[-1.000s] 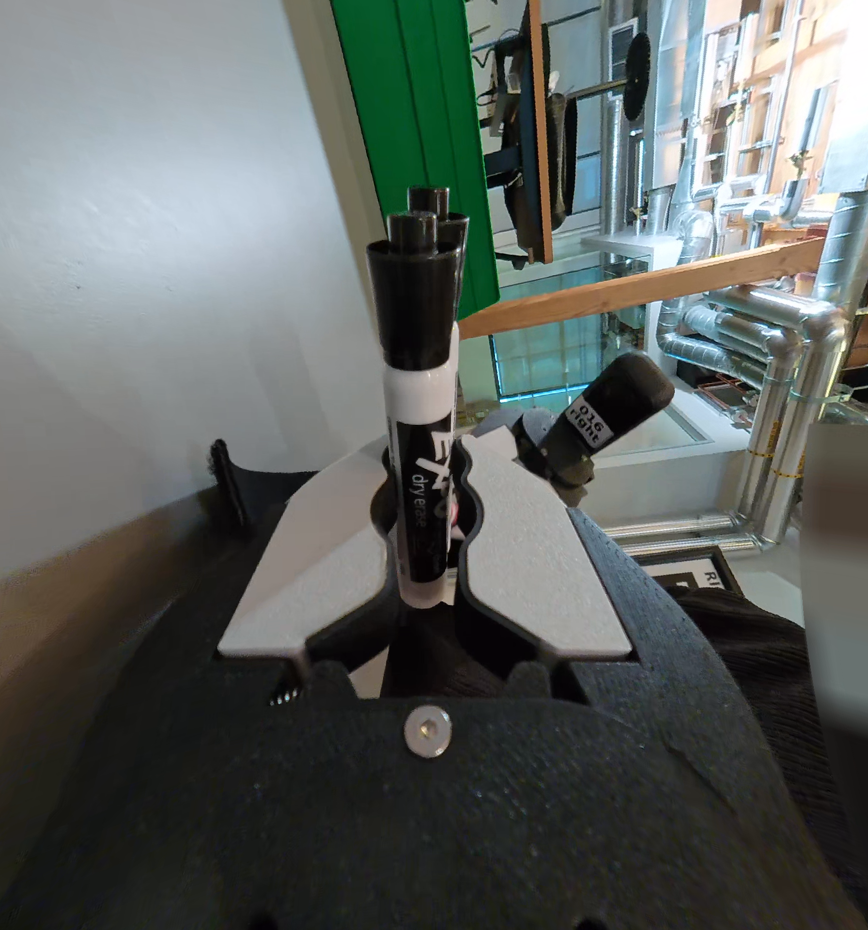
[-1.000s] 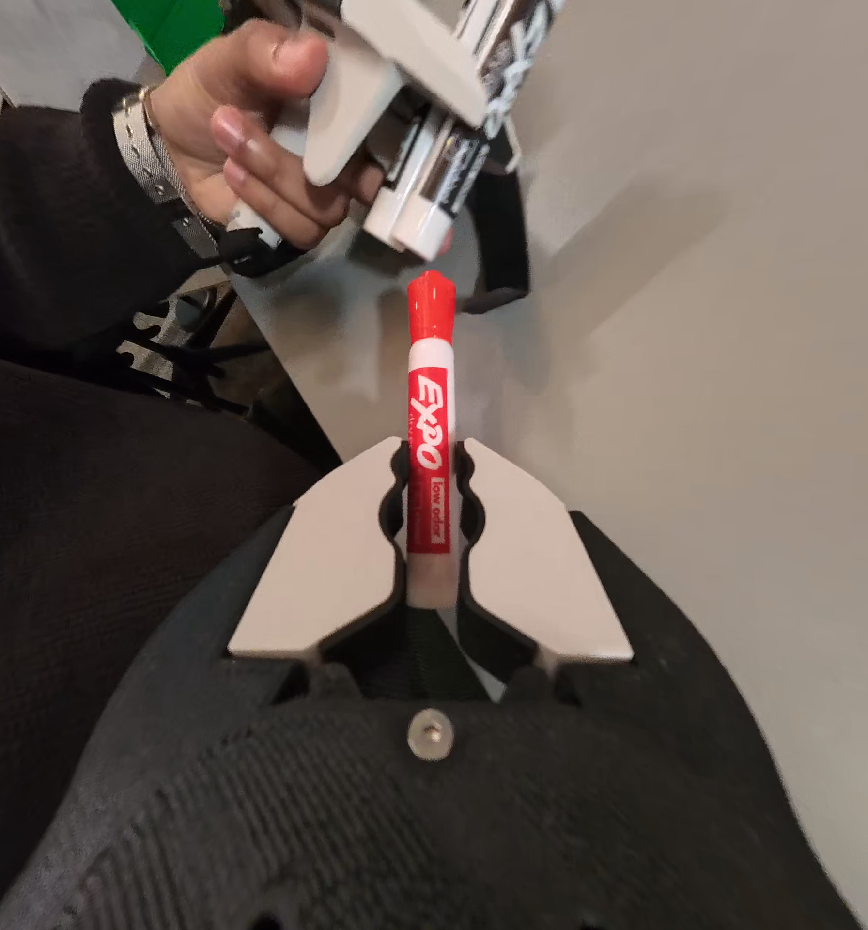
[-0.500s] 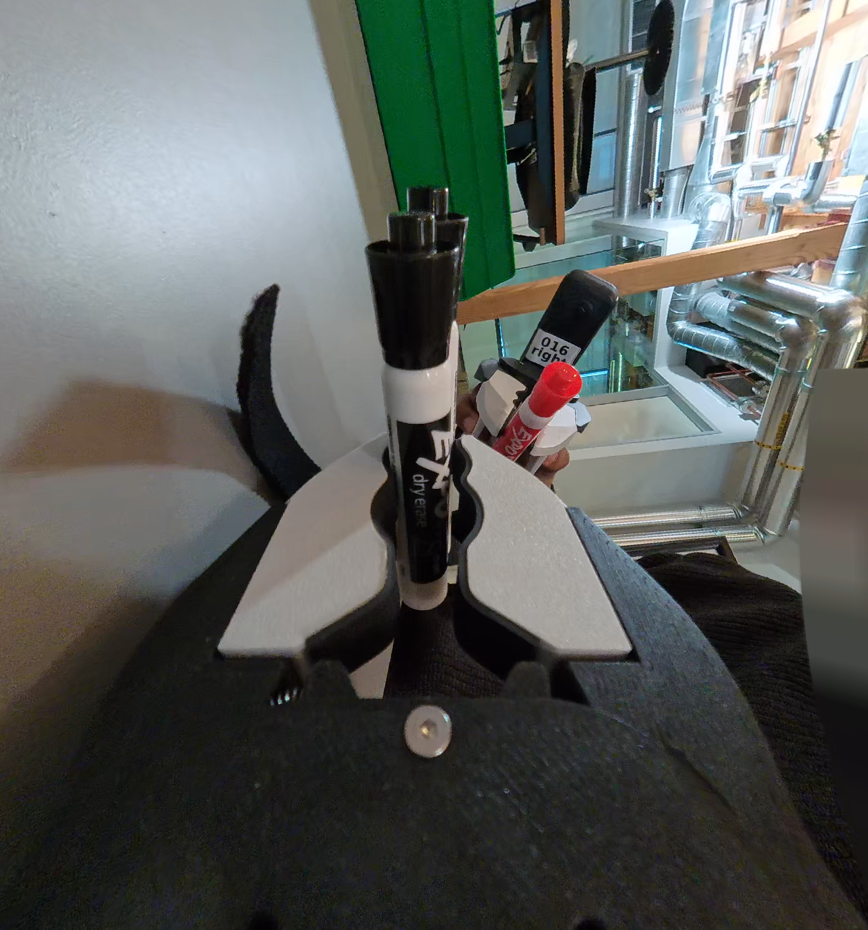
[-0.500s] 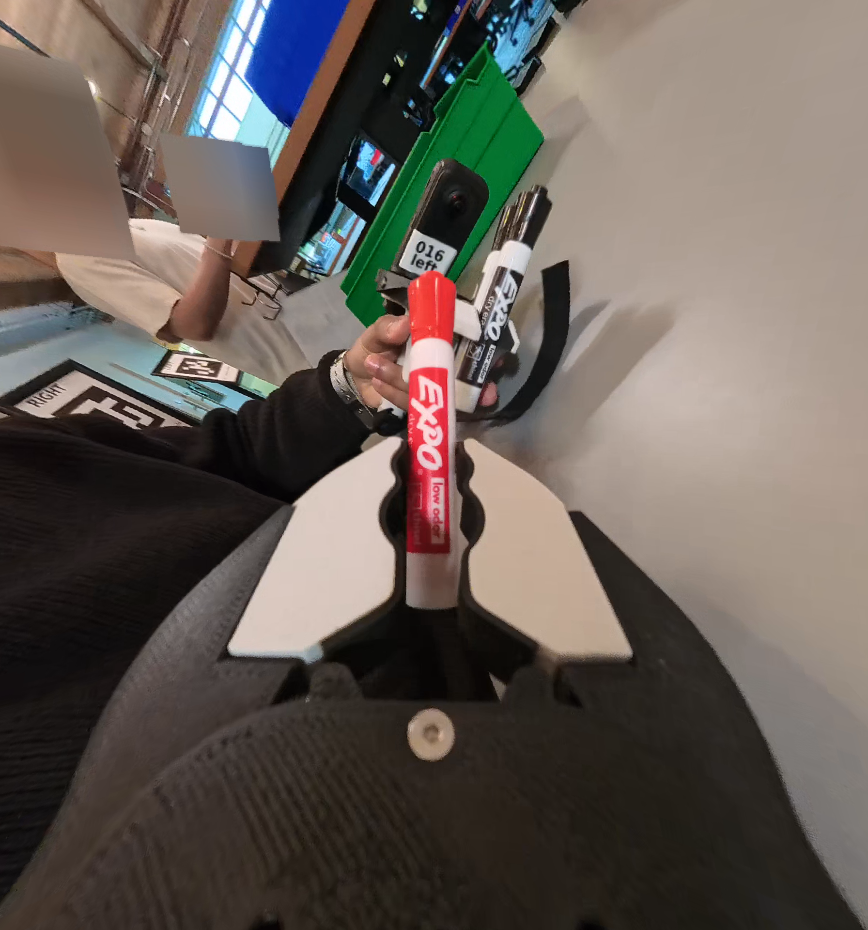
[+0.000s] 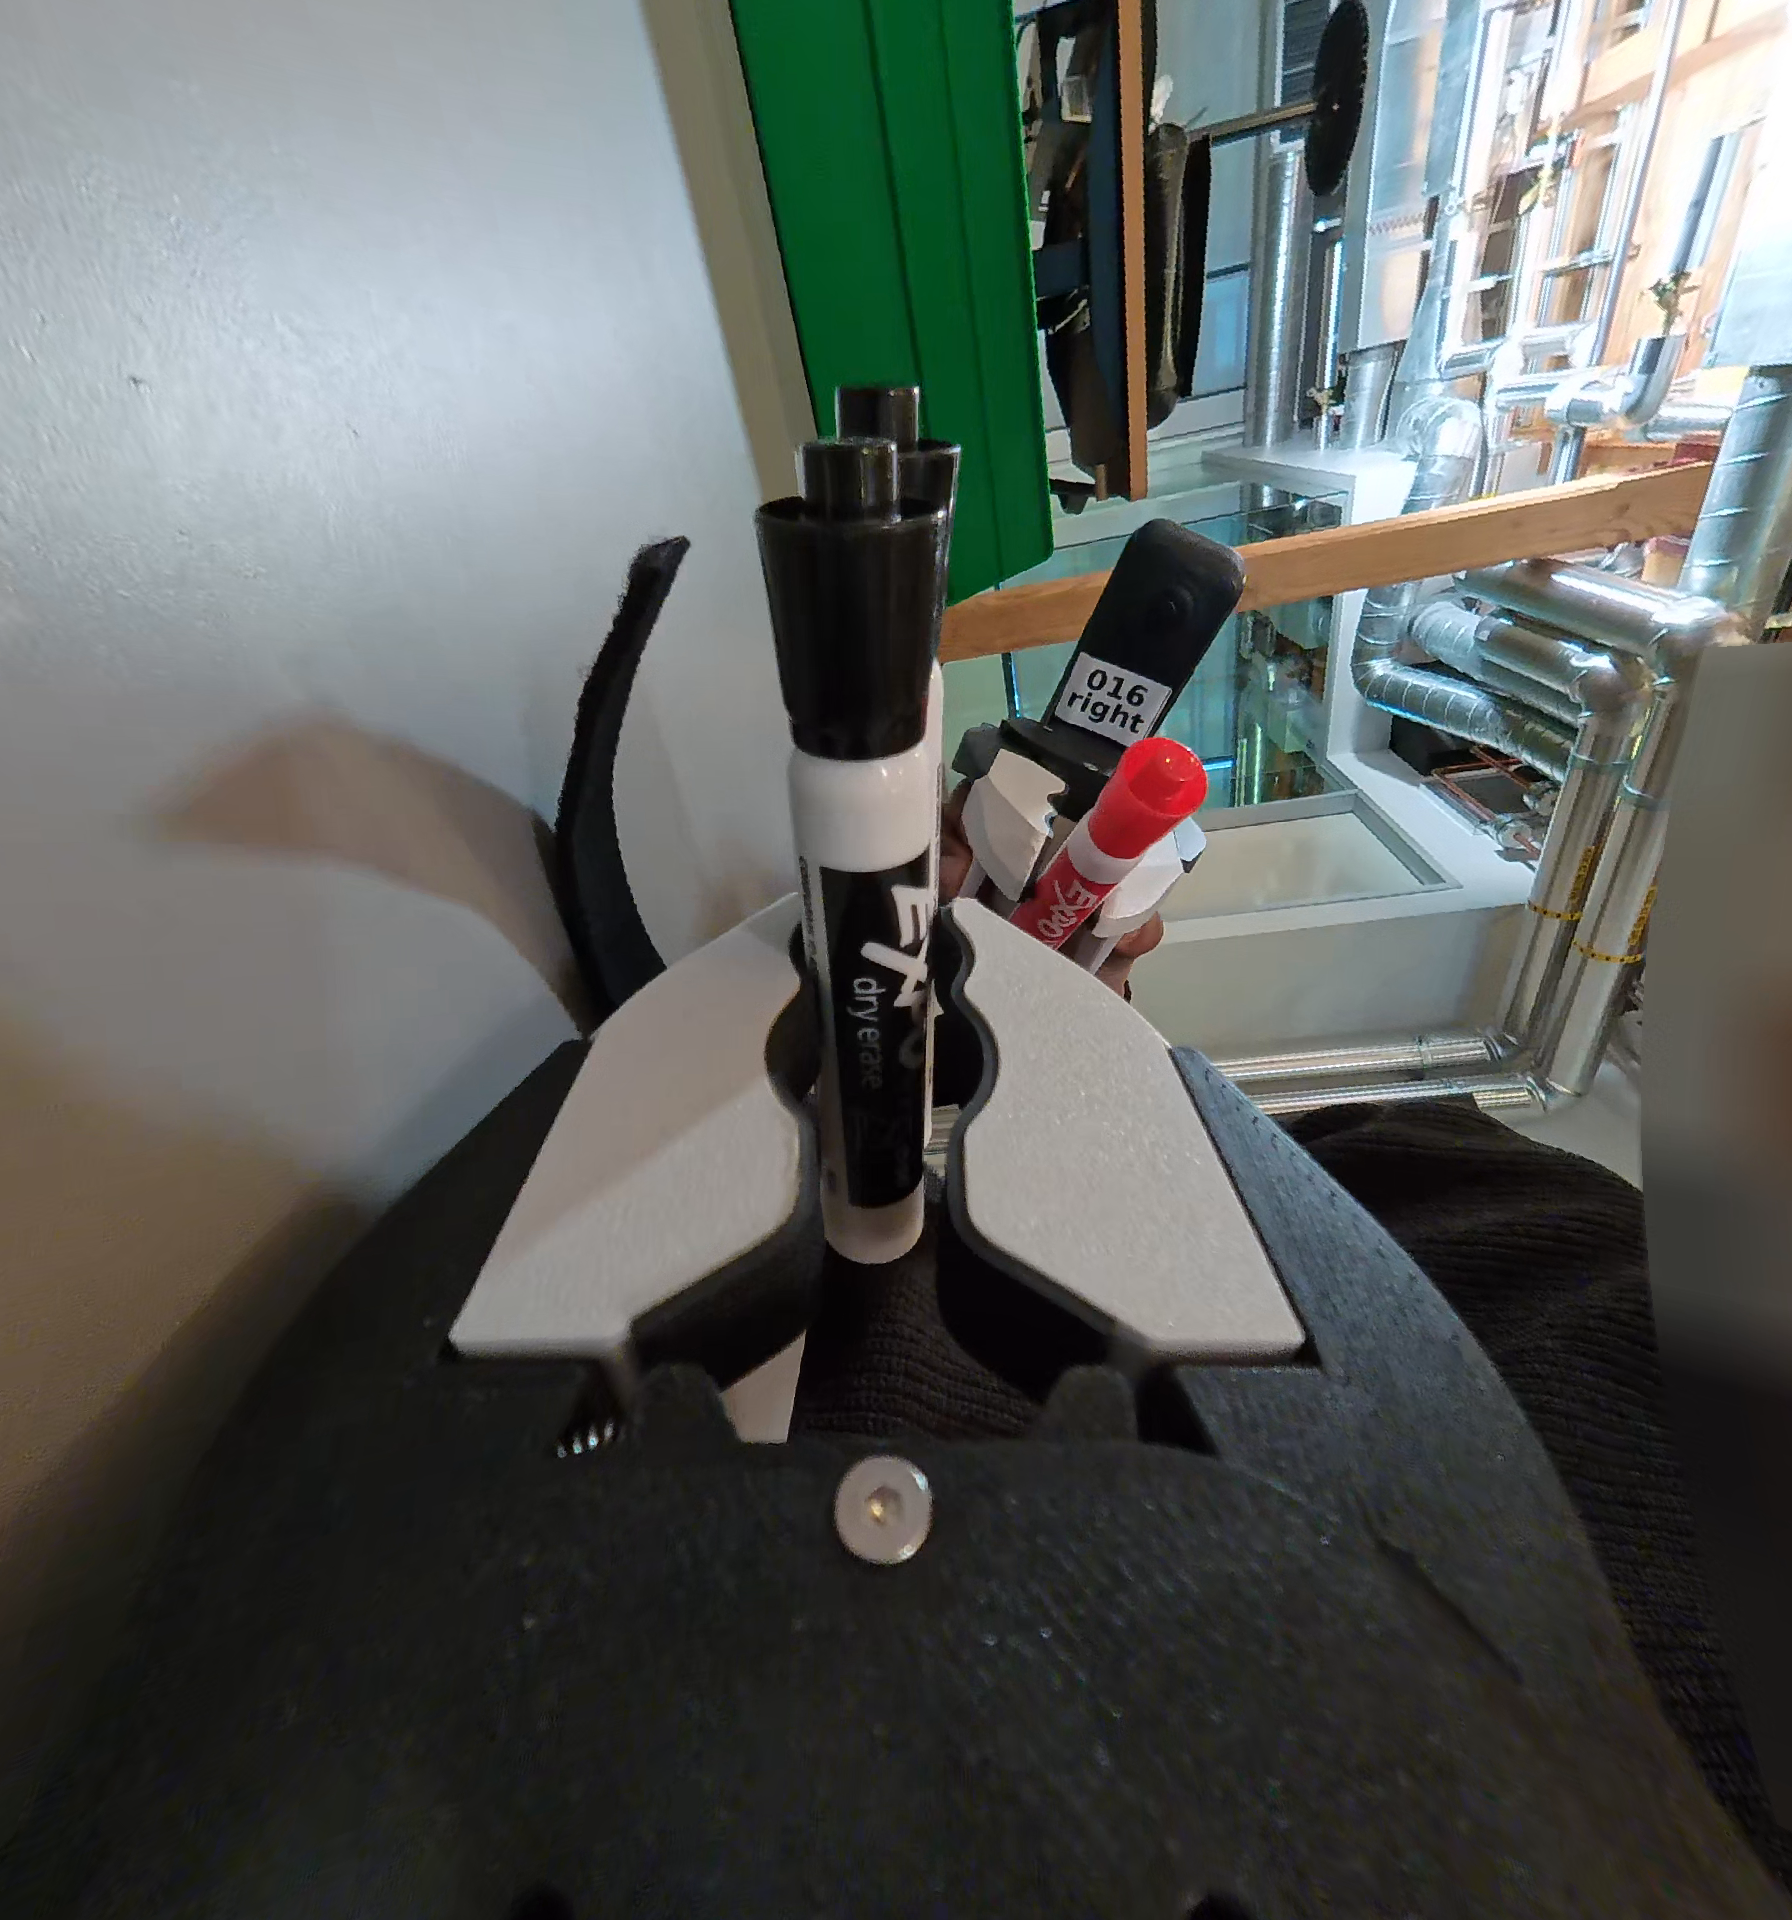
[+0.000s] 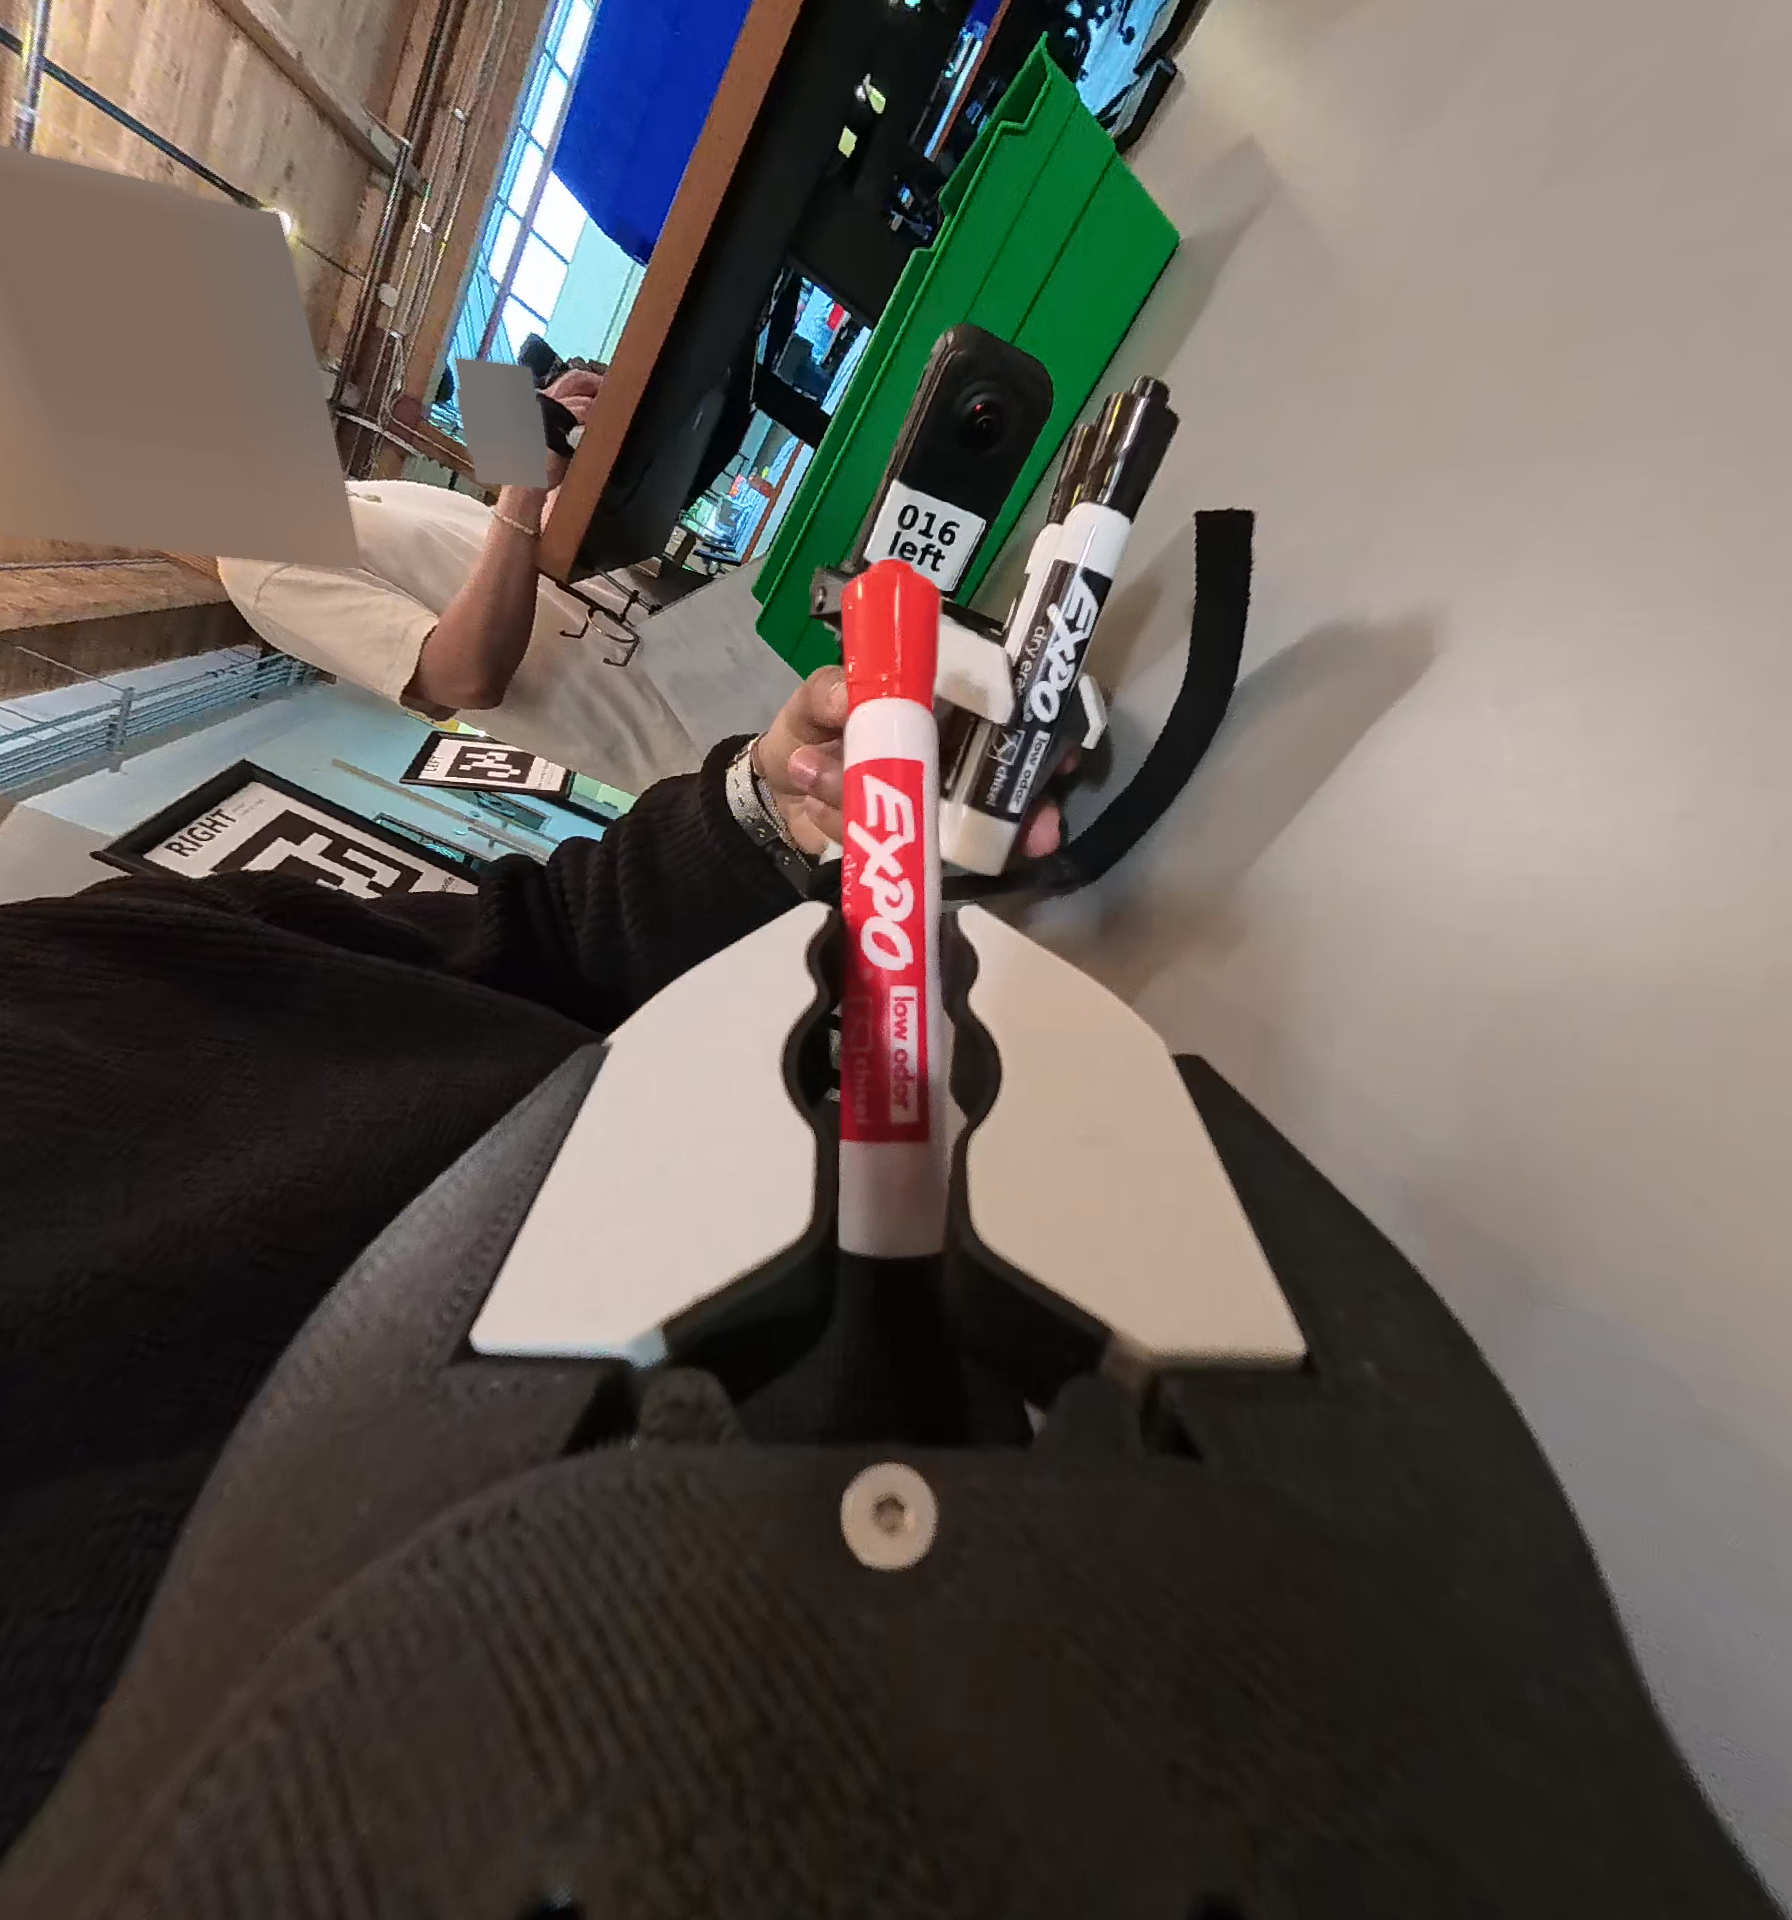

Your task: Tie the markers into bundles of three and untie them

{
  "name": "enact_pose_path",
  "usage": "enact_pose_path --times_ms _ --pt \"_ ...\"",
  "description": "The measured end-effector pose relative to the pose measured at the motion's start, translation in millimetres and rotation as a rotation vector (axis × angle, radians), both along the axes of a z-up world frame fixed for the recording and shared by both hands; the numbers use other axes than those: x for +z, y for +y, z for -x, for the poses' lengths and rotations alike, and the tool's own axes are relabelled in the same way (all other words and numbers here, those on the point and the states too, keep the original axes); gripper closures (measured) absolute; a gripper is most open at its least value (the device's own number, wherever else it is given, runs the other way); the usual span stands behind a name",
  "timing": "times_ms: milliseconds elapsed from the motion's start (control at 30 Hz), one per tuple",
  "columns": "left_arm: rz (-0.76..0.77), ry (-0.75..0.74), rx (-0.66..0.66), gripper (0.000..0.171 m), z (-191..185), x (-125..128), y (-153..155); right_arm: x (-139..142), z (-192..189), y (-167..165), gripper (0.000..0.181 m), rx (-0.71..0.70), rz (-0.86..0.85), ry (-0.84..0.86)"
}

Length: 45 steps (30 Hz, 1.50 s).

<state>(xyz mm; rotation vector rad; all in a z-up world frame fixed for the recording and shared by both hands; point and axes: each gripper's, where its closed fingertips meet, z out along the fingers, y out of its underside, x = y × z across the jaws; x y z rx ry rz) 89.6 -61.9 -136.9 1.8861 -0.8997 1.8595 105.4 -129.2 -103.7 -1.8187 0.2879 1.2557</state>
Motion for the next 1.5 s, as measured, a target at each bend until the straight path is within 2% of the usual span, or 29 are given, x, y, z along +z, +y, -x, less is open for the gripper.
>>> enact_pose_path --times_ms 433,1133,1500 --pt "-0.007 0.006 -0.002 0.152 3 -2 -1 -3 6 5 0.163 0.017 0.015 0.02" --pt "-0.066 -0.07 -0.103 0.152 7 9 -21 0 -2 6 0.163 -0.014 0.009 0.116" --pt "-0.071 -0.092 -0.078 0.153 5 12 -18 0 -6 9 0.163 -0.019 0.013 0.177"
